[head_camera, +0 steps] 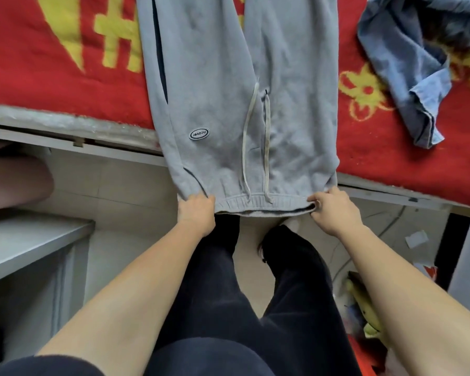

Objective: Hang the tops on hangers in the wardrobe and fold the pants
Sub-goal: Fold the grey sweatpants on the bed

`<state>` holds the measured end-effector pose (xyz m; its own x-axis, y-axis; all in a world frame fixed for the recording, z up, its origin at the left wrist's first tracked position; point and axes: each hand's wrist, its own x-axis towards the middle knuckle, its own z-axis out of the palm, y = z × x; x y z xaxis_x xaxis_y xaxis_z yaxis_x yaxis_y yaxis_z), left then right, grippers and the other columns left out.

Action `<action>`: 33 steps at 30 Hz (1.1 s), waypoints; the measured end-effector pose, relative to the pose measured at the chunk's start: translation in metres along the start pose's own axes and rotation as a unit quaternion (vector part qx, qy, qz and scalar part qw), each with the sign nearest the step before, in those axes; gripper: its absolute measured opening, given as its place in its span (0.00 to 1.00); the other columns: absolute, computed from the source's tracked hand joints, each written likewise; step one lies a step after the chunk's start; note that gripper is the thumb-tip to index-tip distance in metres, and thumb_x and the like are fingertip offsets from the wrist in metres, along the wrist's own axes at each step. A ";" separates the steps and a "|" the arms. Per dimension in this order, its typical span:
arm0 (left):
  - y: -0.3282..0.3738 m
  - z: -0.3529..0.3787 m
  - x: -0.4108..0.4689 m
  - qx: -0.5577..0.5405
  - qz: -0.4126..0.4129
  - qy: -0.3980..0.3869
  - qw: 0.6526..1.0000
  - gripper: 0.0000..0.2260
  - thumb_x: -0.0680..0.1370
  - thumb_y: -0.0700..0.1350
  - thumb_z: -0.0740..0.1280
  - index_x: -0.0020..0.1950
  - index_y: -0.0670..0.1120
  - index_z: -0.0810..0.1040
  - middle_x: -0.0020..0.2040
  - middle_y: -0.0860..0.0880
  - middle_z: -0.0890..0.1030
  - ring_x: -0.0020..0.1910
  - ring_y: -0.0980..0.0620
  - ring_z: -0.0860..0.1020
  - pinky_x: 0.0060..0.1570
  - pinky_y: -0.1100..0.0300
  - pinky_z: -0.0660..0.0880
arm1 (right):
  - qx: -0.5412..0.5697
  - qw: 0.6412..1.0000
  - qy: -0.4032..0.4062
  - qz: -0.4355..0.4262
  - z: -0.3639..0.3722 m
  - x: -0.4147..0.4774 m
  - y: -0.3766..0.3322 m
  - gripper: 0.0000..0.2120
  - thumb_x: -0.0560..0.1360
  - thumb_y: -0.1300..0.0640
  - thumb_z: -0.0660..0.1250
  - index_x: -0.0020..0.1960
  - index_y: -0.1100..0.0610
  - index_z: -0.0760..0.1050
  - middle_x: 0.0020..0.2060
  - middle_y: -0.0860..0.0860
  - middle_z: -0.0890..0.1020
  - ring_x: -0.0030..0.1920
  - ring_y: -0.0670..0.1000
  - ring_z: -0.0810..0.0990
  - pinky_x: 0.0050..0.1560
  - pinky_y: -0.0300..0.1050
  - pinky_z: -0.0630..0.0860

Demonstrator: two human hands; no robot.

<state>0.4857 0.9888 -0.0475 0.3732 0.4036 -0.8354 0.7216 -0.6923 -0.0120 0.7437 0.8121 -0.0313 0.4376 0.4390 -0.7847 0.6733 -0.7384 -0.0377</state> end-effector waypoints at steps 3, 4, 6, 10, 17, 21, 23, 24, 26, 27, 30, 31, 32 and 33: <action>0.003 0.004 0.000 0.001 -0.016 -0.002 1.000 0.13 0.77 0.43 0.61 0.62 0.47 0.70 0.60 0.44 0.74 0.60 0.42 0.73 0.53 0.48 0.71 | -0.015 1.000 -0.007 -0.020 0.003 0.003 0.006 0.16 0.77 0.51 0.66 0.65 0.44 0.77 0.61 0.53 0.73 0.65 0.57 0.70 0.56 0.53 0.74; 0.006 0.005 0.000 0.001 -0.022 -0.001 1.000 0.13 0.77 0.43 0.61 0.62 0.48 0.70 0.60 0.44 0.74 0.60 0.43 0.73 0.53 0.49 0.71 | -0.015 0.999 -0.015 -0.024 0.003 0.004 0.008 0.16 0.77 0.51 0.66 0.65 0.44 0.77 0.61 0.53 0.73 0.65 0.57 0.70 0.56 0.53 0.74; 0.011 0.008 0.000 -0.003 -0.039 -0.001 0.999 0.14 0.77 0.44 0.62 0.62 0.48 0.71 0.60 0.45 0.74 0.61 0.43 0.72 0.53 0.49 0.70 | -0.005 0.999 -0.034 -0.036 0.001 0.008 0.012 0.17 0.77 0.52 0.66 0.65 0.44 0.77 0.60 0.54 0.73 0.65 0.58 0.71 0.57 0.53 0.75; 0.025 0.013 0.003 -0.046 -0.095 -0.018 0.994 0.17 0.77 0.45 0.61 0.66 0.48 0.70 0.63 0.44 0.73 0.64 0.43 0.70 0.58 0.48 0.69 | 0.059 0.994 -0.064 -0.070 -0.004 0.016 0.022 0.18 0.75 0.54 0.65 0.65 0.46 0.76 0.61 0.54 0.74 0.65 0.57 0.73 0.61 0.52 0.74; 0.088 -0.013 0.030 -0.221 -0.061 0.110 0.967 0.18 0.81 0.48 0.59 0.70 0.47 0.70 0.66 0.45 0.71 0.66 0.44 0.69 0.61 0.49 0.69 | 0.175 0.982 0.062 -0.047 -0.062 0.072 0.056 0.21 0.78 0.57 0.64 0.70 0.54 0.72 0.61 0.60 0.79 0.63 0.60 0.76 0.62 0.49 0.70; 0.136 -0.028 0.058 -0.294 0.008 0.189 0.937 0.16 0.80 0.55 0.62 0.65 0.49 0.74 0.61 0.48 0.74 0.63 0.47 0.71 0.58 0.51 0.72 | 0.279 0.956 0.091 0.000 -0.092 0.120 0.066 0.22 0.80 0.52 0.62 0.73 0.56 0.69 0.65 0.57 0.78 0.62 0.57 0.77 0.65 0.49 0.71; 0.166 -0.037 0.073 -0.315 0.027 0.214 0.924 0.19 0.78 0.62 0.63 0.61 0.50 0.76 0.57 0.51 0.76 0.59 0.50 0.73 0.54 0.52 0.74 | 0.325 0.940 0.102 -0.002 -0.106 0.147 0.064 0.22 0.81 0.51 0.60 0.73 0.56 0.69 0.64 0.56 0.78 0.56 0.52 0.75 0.68 0.55 0.72; 0.181 -0.042 0.082 -0.319 0.031 0.220 0.921 0.22 0.76 0.66 0.63 0.59 0.51 0.76 0.55 0.52 0.76 0.57 0.51 0.73 0.52 0.53 0.74 | 0.341 0.934 0.111 -0.009 -0.114 0.160 0.062 0.21 0.81 0.51 0.58 0.72 0.56 0.70 0.61 0.54 0.78 0.54 0.50 0.73 0.68 0.58 0.72; 0.206 -0.050 0.097 -0.316 0.027 0.226 0.921 0.24 0.72 0.70 0.63 0.54 0.52 0.77 0.50 0.54 0.76 0.52 0.52 0.73 0.48 0.54 0.75 | 0.355 0.924 0.136 -0.028 -0.124 0.181 0.054 0.19 0.82 0.51 0.56 0.68 0.57 0.74 0.53 0.50 0.76 0.52 0.50 0.71 0.67 0.59 0.72; 0.215 -0.052 0.103 -0.314 0.019 0.231 0.921 0.22 0.73 0.69 0.64 0.52 0.52 0.77 0.48 0.53 0.76 0.50 0.52 0.73 0.45 0.54 0.74 | 0.358 0.921 0.149 -0.038 -0.127 0.188 0.048 0.17 0.82 0.51 0.56 0.64 0.58 0.76 0.50 0.50 0.76 0.51 0.50 0.72 0.66 0.61 0.73; 0.225 -0.047 0.116 -0.329 -0.001 0.246 0.912 0.11 0.77 0.58 0.66 0.51 0.51 0.80 0.48 0.51 0.79 0.51 0.48 0.76 0.43 0.56 0.70 | 0.355 0.918 0.168 -0.057 -0.126 0.200 0.030 0.17 0.82 0.48 0.58 0.57 0.58 0.79 0.46 0.51 0.79 0.50 0.53 0.77 0.61 0.62 0.75; 0.225 -0.043 0.116 -0.345 0.002 0.243 0.907 0.09 0.78 0.55 0.66 0.51 0.51 0.80 0.48 0.50 0.80 0.51 0.47 0.76 0.43 0.57 0.69 | 0.353 0.919 0.166 -0.056 -0.125 0.203 0.024 0.19 0.81 0.46 0.59 0.61 0.58 0.78 0.51 0.51 0.80 0.55 0.53 0.78 0.62 0.60 0.75; 0.222 -0.039 0.115 -0.367 0.009 0.231 0.901 0.08 0.77 0.54 0.67 0.50 0.51 0.80 0.48 0.50 0.81 0.50 0.47 0.77 0.43 0.57 0.69 | 0.352 0.920 0.164 -0.050 -0.124 0.206 0.020 0.22 0.81 0.44 0.60 0.65 0.58 0.76 0.58 0.52 0.80 0.60 0.54 0.78 0.64 0.57 0.74; 0.219 -0.036 0.113 -0.393 0.016 0.212 0.895 0.07 0.77 0.54 0.67 0.49 0.52 0.80 0.46 0.51 0.82 0.49 0.47 0.77 0.43 0.57 0.70 | 0.355 0.920 0.160 -0.038 -0.124 0.209 0.016 0.25 0.80 0.42 0.61 0.68 0.58 0.74 0.62 0.53 0.79 0.63 0.55 0.77 0.65 0.56 0.74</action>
<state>0.7068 0.9040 -0.1243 0.4688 0.6966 -0.5431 0.8313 -0.1402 0.5378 0.9197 0.9558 -0.1193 0.6353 0.5479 -0.5442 0.1994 -0.7972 -0.5698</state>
